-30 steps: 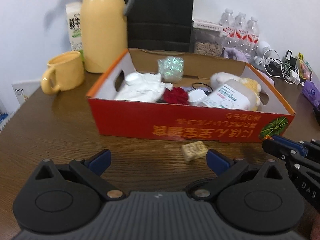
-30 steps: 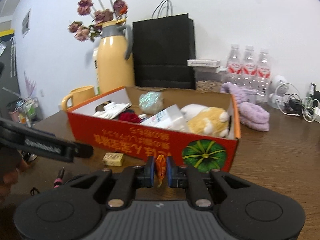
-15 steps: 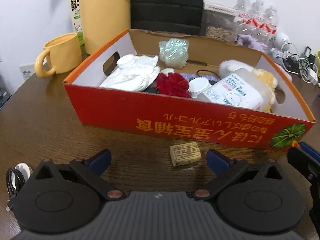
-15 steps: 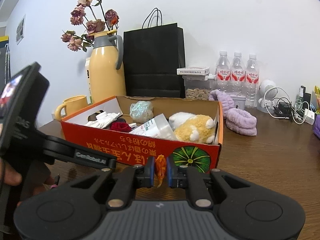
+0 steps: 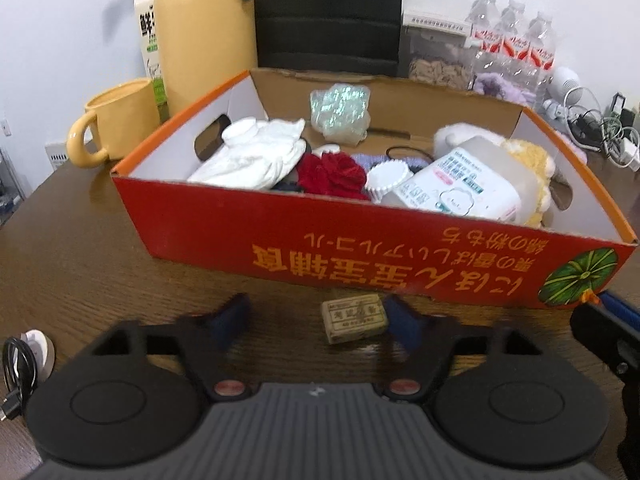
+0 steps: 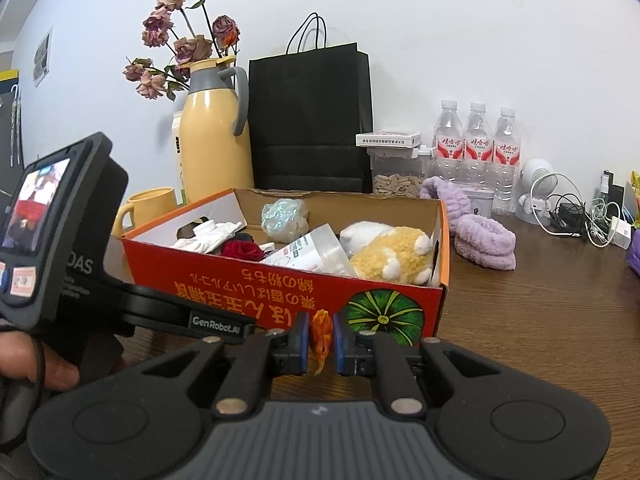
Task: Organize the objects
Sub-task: 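Grasp the small beige box with the left tool while the right tool holds the orange item, then lift the beige box toward the cardboard box with the left tool while the right tool carries the orange item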
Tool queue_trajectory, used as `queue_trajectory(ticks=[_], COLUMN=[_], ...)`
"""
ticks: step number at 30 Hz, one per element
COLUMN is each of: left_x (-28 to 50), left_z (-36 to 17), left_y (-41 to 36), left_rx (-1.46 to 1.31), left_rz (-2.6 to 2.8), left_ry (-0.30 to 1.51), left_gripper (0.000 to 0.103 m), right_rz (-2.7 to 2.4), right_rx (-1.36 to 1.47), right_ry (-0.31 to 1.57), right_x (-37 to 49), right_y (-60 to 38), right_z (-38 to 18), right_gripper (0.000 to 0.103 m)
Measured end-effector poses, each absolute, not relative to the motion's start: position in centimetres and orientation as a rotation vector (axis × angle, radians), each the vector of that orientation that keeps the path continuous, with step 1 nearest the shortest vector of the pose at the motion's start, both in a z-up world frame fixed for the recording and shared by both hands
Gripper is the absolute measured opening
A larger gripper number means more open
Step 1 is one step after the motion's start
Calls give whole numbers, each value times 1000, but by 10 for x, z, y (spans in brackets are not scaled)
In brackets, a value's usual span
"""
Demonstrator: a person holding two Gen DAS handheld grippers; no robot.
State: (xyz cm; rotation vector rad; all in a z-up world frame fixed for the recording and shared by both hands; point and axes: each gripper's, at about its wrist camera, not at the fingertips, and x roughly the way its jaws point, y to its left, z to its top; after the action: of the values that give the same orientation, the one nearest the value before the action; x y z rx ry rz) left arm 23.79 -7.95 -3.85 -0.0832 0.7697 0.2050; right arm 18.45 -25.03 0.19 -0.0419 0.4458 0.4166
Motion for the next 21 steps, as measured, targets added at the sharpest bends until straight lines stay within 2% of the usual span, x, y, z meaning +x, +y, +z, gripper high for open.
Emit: queue_trajectory(ticks=[2,13,21], left_x=[236,222,196], left_z=[-37,-32,-5], left_y=[-79,-70,-63], left_rx=[-88,-108,-100], left_rz=[197,155,109], left_ry=[758,729,620], left_gripper=[31,31,31], right_rz=[416,419,444], right_rx=[-43,-43,-16], right_ry=[447,450,393], right_x=[185,185,180], right_y=[-250,-249,-245], right_z=[2,0,10], right_gripper=[11,11,11])
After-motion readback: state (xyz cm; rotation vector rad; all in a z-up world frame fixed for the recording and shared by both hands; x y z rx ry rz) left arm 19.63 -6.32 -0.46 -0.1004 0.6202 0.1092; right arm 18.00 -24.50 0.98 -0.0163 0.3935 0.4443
